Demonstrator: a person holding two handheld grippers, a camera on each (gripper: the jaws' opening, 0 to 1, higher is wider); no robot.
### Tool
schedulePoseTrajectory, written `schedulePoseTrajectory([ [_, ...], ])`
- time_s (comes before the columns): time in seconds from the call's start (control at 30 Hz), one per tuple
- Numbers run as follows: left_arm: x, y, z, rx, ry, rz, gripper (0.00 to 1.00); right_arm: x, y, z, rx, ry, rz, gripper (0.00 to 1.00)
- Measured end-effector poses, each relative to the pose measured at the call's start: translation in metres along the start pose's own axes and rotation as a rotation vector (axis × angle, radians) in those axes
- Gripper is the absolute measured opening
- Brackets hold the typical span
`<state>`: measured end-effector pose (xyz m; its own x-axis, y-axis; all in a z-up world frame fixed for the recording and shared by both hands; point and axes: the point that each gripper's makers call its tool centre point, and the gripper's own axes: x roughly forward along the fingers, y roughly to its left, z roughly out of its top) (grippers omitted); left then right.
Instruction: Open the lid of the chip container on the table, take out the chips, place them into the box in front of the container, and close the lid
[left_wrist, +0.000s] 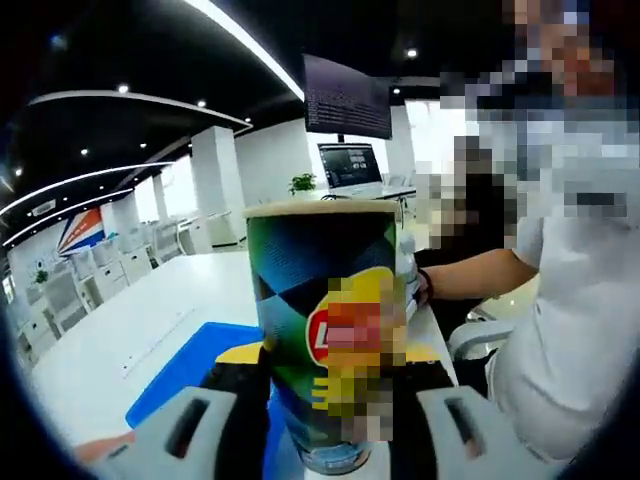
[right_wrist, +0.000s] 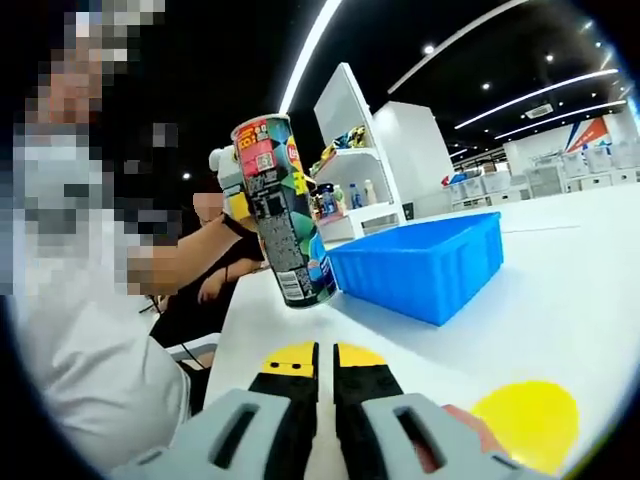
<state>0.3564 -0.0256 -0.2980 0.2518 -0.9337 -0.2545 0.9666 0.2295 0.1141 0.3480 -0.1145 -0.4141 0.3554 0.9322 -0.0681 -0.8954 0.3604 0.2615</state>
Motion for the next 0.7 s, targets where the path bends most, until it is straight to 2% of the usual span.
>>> schedulePoseTrajectory([
  [0.17, 0.001, 0.003, -0.005, -0.026, -0.035, 0.019, 0.45, 0.0, 0.0, 0.0, 0.003, 0.001, -0.002, 0.07],
  [0.3, 0.0, -0.001, 0.004, -0.035, -0.075, 0.013, 0.45, 0.001, -0.001, 0.0, 0.009, 0.001, -0.004, 0.07],
  [0.5, -0.002, 0.0, 0.006, -0.047, -0.111, 0.03, 0.45, 0.0, -0.002, 0.001, 0.009, -0.006, -0.013, 0.07],
  [0.7, -0.008, -0.002, 0.013, -0.082, -0.184, 0.036, 0.46, 0.001, -0.003, 0.001, 0.013, -0.005, -0.016, 0.07],
])
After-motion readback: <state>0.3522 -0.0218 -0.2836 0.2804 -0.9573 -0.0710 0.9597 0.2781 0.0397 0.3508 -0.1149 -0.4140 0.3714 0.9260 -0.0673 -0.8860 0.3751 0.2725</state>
